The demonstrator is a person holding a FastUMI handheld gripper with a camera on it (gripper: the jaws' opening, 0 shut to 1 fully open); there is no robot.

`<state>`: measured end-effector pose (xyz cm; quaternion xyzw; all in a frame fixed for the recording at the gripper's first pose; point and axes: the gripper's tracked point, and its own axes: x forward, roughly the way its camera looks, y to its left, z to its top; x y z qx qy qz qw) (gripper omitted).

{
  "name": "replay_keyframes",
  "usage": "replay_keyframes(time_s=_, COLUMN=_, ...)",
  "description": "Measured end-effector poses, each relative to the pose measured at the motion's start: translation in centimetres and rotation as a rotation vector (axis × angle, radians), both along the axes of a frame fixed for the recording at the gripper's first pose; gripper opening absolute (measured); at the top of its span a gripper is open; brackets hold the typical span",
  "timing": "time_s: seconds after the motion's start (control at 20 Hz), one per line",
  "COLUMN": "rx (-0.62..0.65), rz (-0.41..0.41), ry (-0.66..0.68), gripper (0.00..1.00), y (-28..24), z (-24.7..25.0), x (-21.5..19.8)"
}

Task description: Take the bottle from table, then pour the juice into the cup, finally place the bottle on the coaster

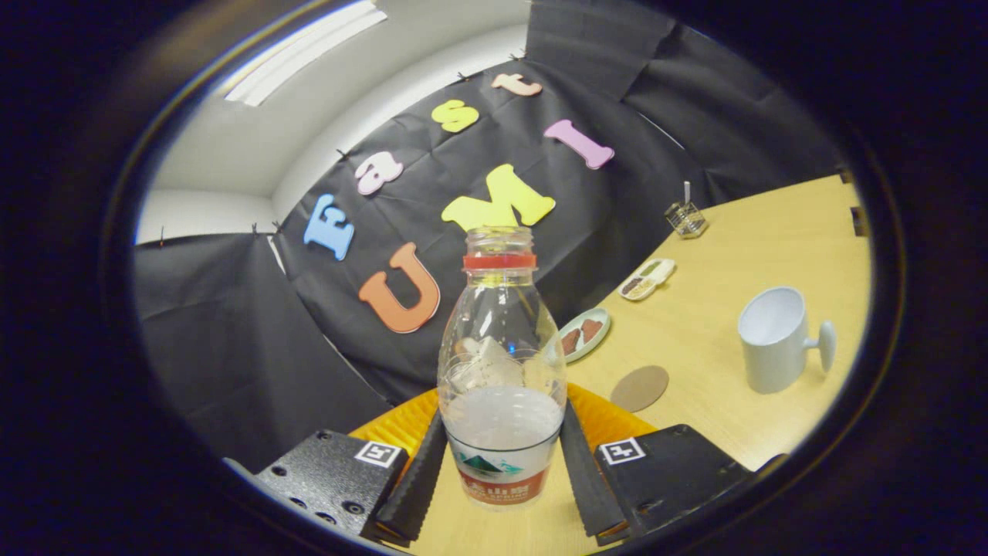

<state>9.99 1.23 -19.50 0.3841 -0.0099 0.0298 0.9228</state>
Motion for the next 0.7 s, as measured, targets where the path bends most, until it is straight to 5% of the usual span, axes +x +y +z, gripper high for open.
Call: replay_keyframes(time_s=0.7, rx=0.665, rz=0.027, ry=0.007, gripper=0.79, y=-2.6, z=-1.2, x=0.1)
